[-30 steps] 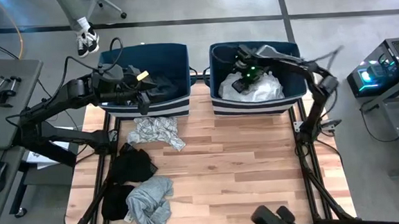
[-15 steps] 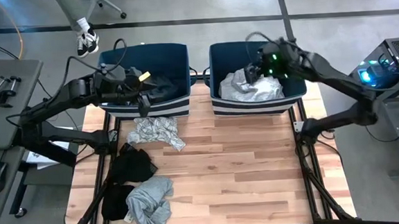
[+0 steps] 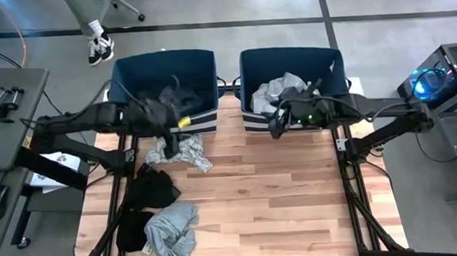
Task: Sort clothes
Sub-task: Put the white shirt into the right blue laundry bin
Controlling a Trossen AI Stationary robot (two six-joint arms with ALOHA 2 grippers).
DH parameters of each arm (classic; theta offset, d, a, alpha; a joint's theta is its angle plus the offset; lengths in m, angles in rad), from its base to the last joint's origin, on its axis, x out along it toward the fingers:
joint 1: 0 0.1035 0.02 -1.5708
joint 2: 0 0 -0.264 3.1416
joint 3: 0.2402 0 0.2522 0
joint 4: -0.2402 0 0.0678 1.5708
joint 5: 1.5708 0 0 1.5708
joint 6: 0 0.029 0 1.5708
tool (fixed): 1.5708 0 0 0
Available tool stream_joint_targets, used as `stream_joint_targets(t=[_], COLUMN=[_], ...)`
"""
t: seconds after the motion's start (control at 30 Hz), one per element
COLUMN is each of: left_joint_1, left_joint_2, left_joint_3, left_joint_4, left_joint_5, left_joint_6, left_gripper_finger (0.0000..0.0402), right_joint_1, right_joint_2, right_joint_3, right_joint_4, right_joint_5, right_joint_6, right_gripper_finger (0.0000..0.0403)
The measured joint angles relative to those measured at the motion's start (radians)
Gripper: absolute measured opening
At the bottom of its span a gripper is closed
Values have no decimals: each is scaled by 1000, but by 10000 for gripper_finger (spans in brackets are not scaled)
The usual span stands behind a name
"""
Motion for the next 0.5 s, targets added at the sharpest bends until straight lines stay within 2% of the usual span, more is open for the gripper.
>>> stream_joint_targets(t=[0.07,0.3,0.5], left_joint_1=[-65,-271,-336], left_joint_2=[25,164,247], left_joint_3=[0,-3,-151], left_joint_4=[-60,-281,-229], left_joint_5=[-18,-20,-33], left_joint_6=[-149,-817,-1312], left_gripper_finger=[232,223,223], right_joint_1=[12,15,15], right_joint_2=[2,-1,-1], right_joint_3=[-22,-48,-48], right_joint_4=[37,75,72], right_joint_5=[-1,-65,-196], right_joint_6=[-30,-171,-313], right_gripper_finger=[220,220,220])
